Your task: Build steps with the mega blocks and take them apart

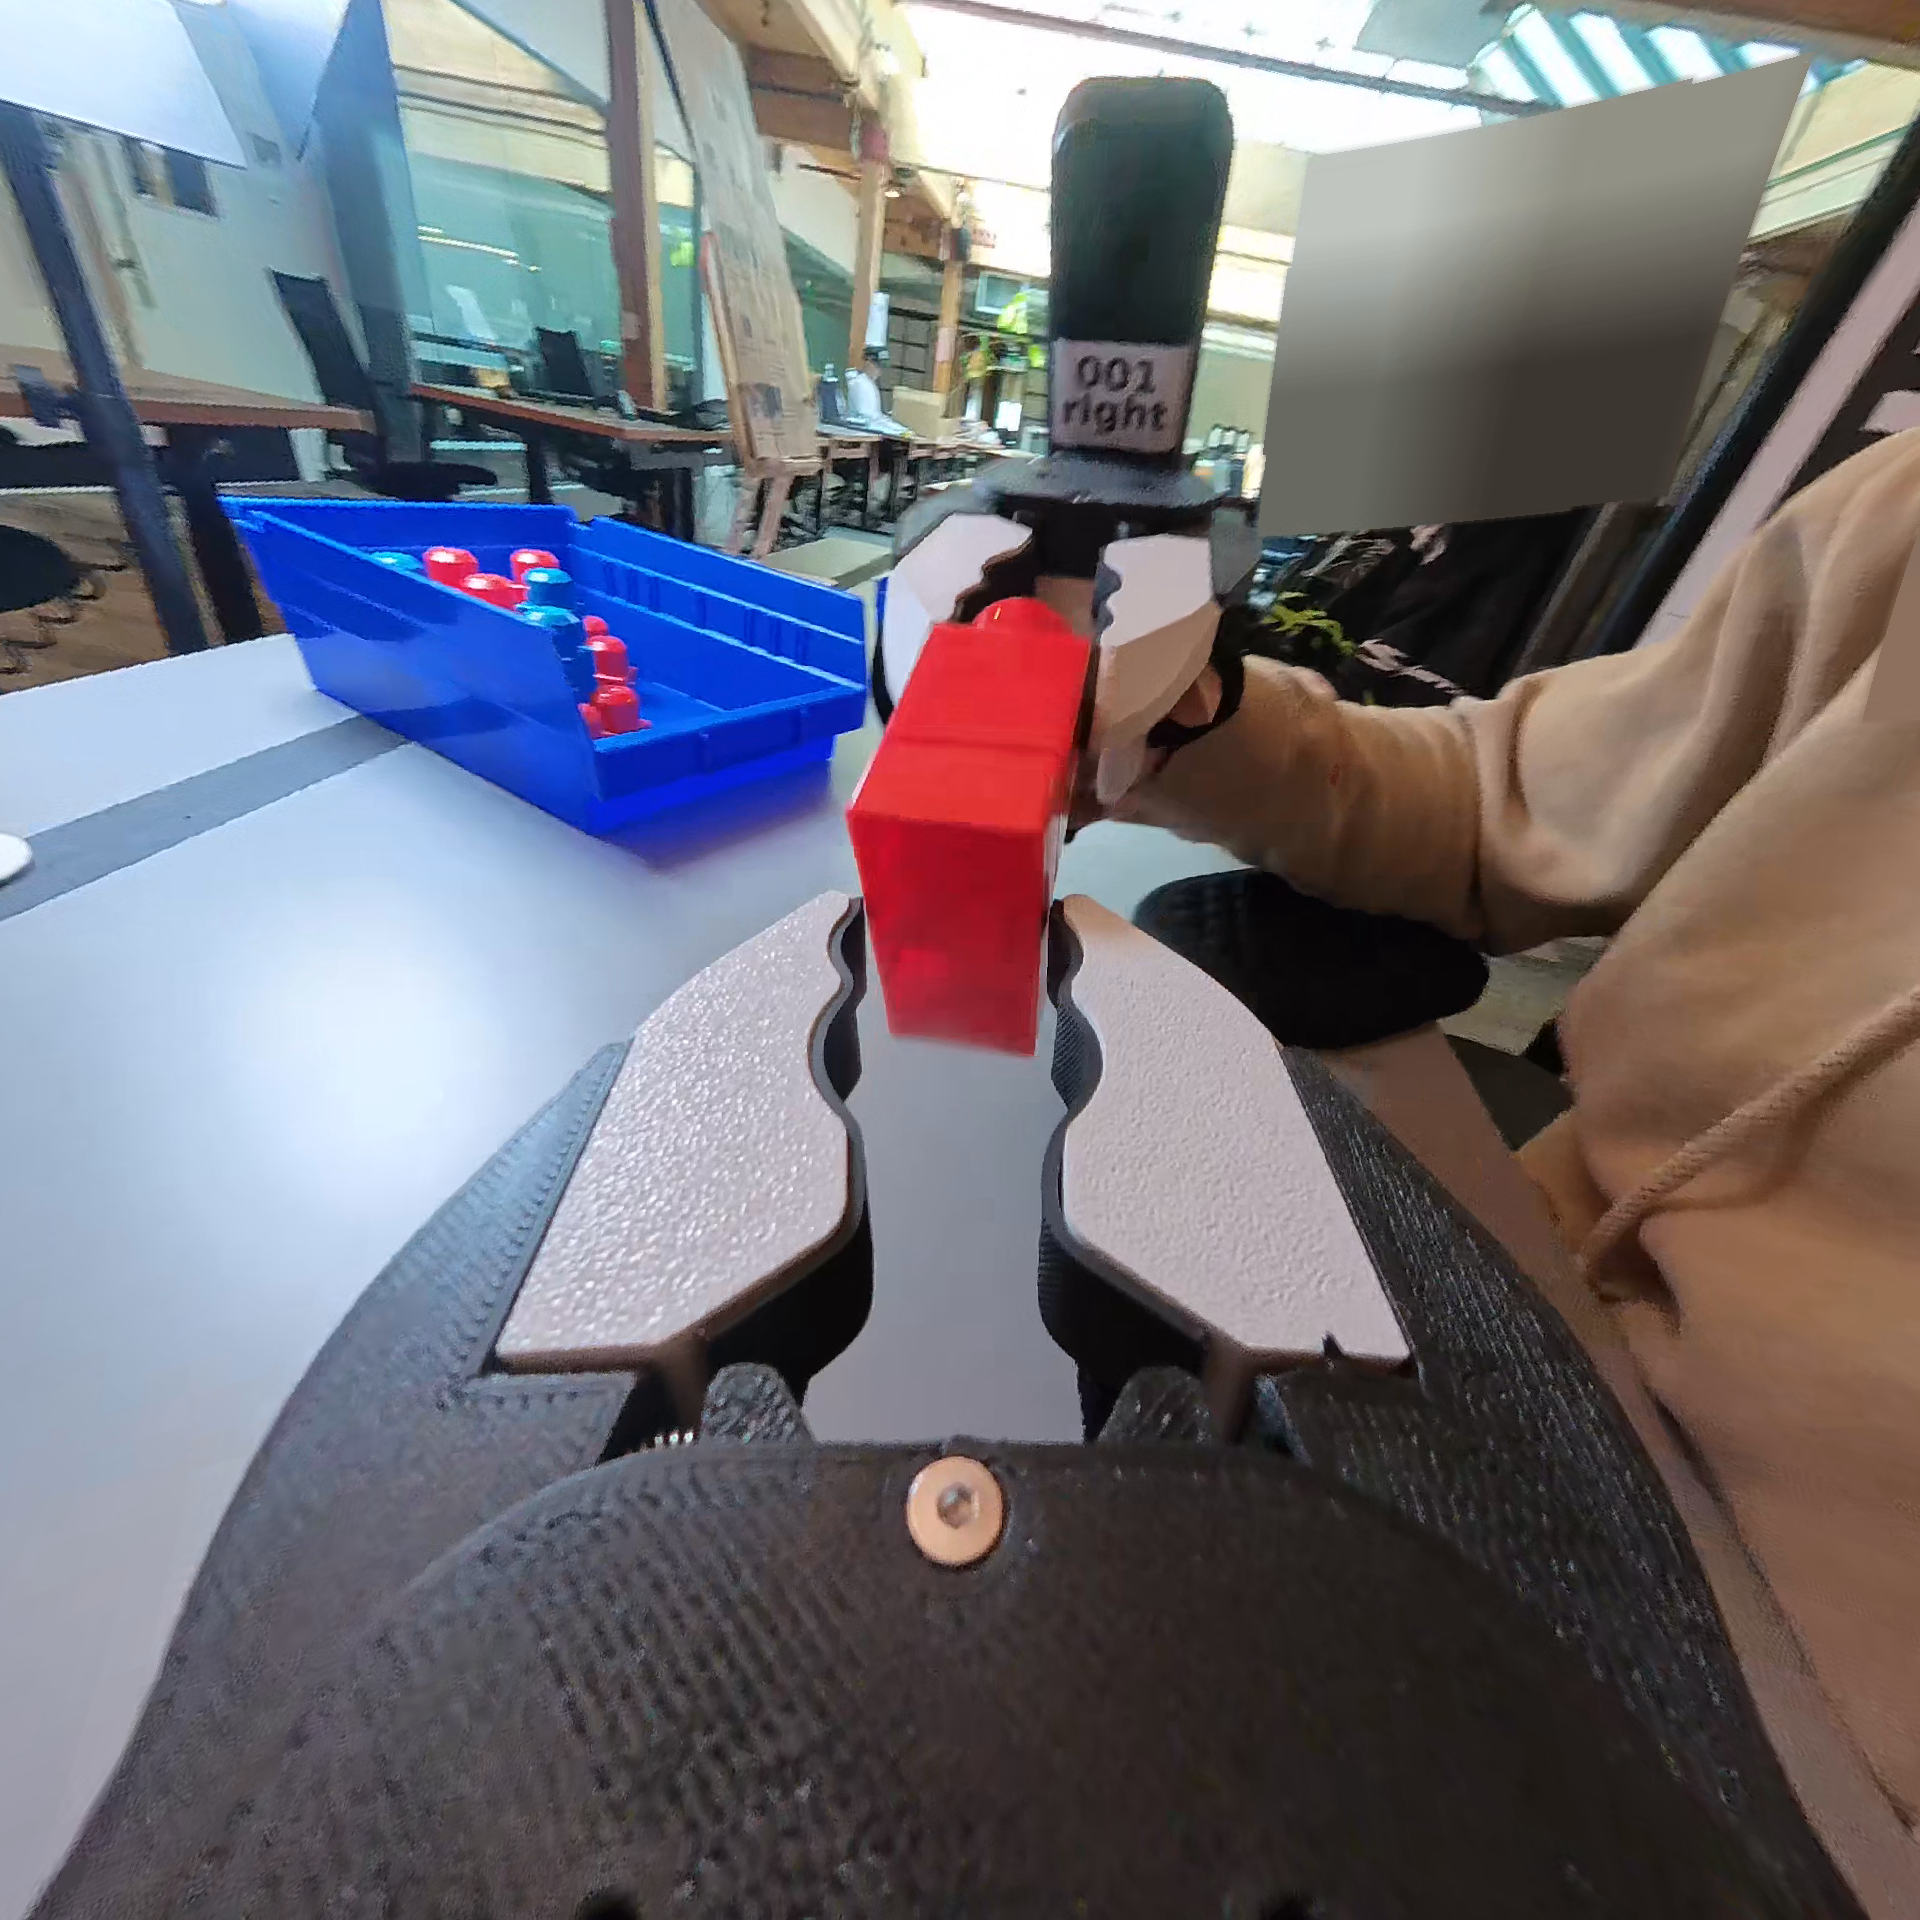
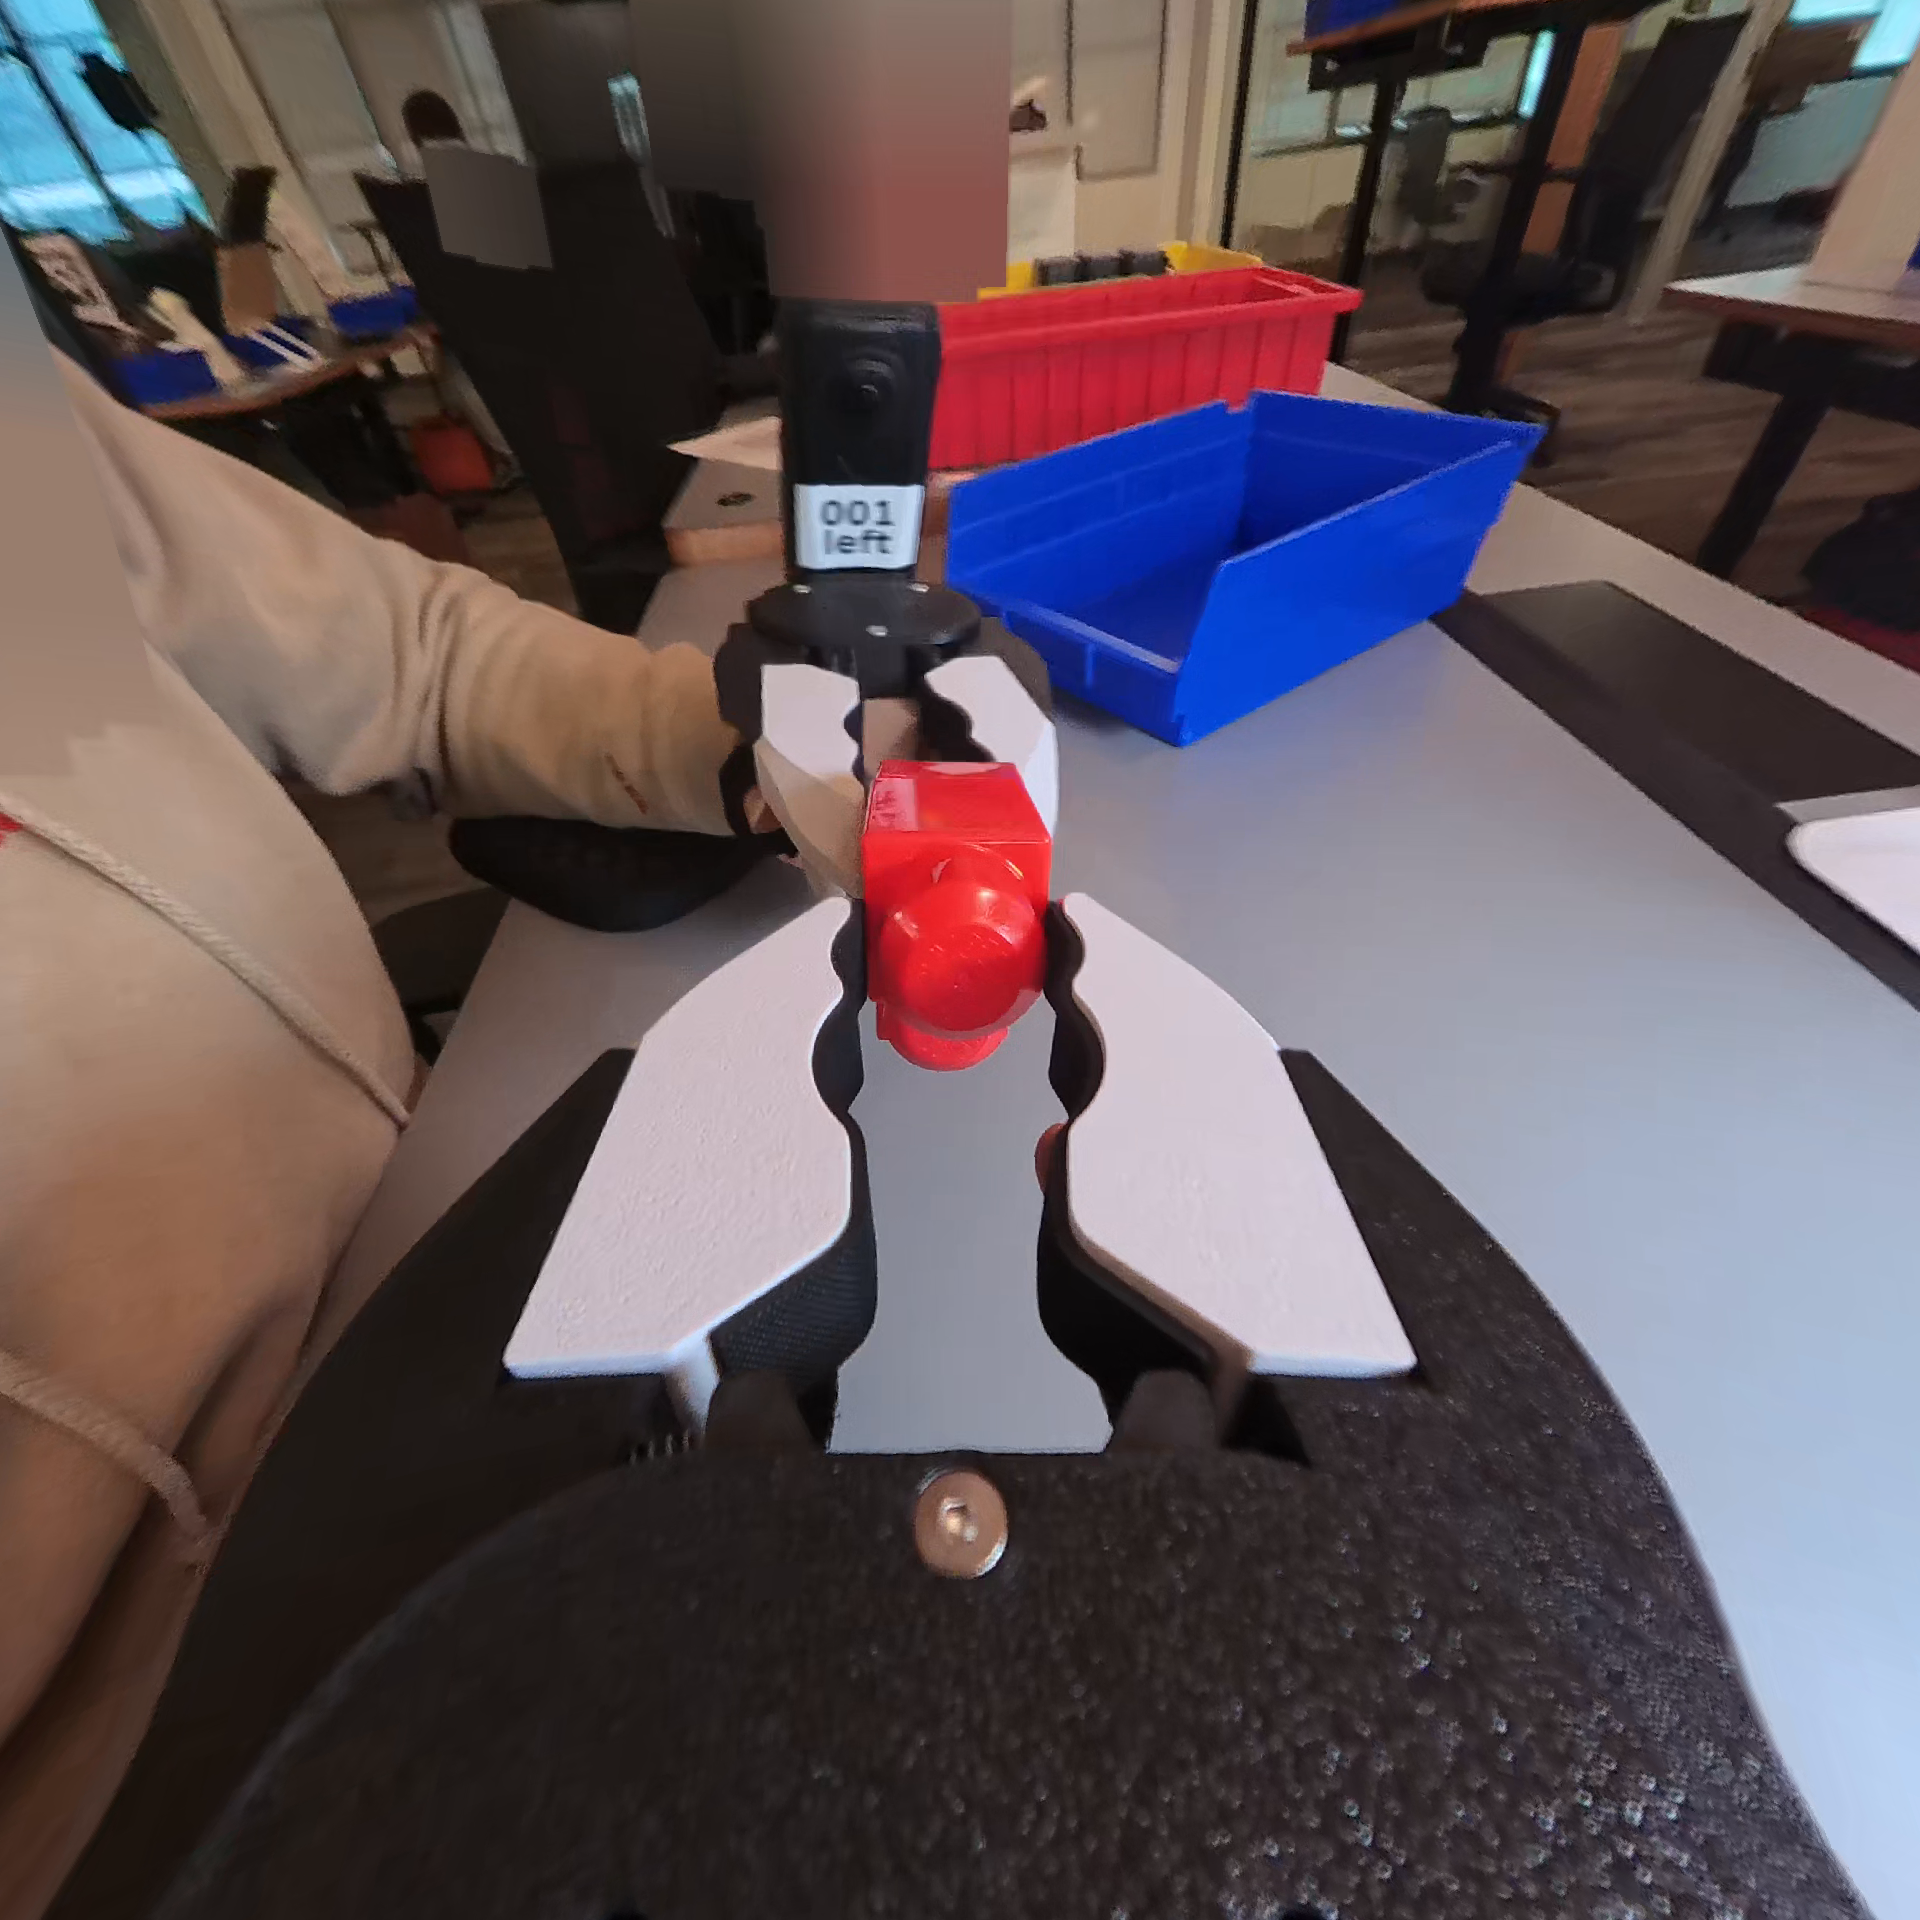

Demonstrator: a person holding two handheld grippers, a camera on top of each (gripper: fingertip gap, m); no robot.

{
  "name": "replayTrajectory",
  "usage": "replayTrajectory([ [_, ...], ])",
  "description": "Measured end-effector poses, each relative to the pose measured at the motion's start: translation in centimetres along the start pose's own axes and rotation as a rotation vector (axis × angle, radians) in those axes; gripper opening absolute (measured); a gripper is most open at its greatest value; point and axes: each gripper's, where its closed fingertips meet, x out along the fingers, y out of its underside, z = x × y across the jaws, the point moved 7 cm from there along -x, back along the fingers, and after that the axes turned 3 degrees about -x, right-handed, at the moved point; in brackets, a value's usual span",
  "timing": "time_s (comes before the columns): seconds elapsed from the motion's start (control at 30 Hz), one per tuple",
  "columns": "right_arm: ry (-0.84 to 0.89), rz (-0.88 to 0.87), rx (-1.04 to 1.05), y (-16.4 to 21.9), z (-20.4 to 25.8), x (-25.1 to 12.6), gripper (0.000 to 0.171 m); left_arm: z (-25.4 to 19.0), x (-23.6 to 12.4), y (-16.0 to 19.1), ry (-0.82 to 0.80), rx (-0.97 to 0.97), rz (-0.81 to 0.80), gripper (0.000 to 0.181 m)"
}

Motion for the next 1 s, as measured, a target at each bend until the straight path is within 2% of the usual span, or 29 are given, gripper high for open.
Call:
replayTrajectory([
  [0.1,0.203,0.076,0.021,-2.5,-2.7,-4.0,0.033,1.1,-0.5,0.0,-0.067,-0.011,0.012,0.041],
  [0.2,0.697,0.168,0.15,-4.9,-8.6,-11.6,0.033,1.7,-1.0,-0.1,-0.097,-0.027,0.008,0.035],
  [0.3,1.134,0.456,0.209,-4.5,-15.0,-19.1,0.032,1.7,-0.8,0.0,-0.089,-0.027,0.021,0.033],
  [0.33,1.189,0.561,0.28,-3.5,-16.9,-20.8,0.033,1.6,-0.7,0.2,-0.09,-0.019,0.034,0.033],
  [0.4,1.217,0.753,0.434,-0.8,-20.0,-22.7,0.033,1.6,-0.6,0.4,-0.104,0.01,0.06,0.031],
  [0.5,1.173,0.939,0.635,3.8,-22.6,-22.9,0.033,1.9,-0.7,0.8,-0.145,0.037,0.098,0.028],
  [0.6,1.185,0.955,0.784,7.2,-24.3,-22.4,0.033,2.1,-0.7,1.0,-0.153,0.032,0.101,0.027],
  [0.7,1.241,0.865,0.869,8.9,-25.6,-22.1,0.034,2.2,-0.7,1.1,-0.164,0.044,0.112,0.027],
  [0.77,1.241,0.808,0.849,8.5,-25.8,-21.8,0.041,2.3,-0.8,1.1,-0.167,0.046,0.113,0.028],
  [0.83,1.279,0.729,0.706,6.5,-25.6,-21.7,0.05,2.4,-0.9,0.9,-0.177,0.049,0.107,0.029],
  [0.9,1.281,0.577,0.567,3.6,-24.4,-21.1,0.05,2.8,-1.1,0.9,-0.19,0.05,0.108,0.03],
  [1.0,1.178,0.342,0.314,-0.6,-20.4,-18.5,0.05,3.4,-1.4,1.0,-0.223,0.053,0.118,0.032],
])
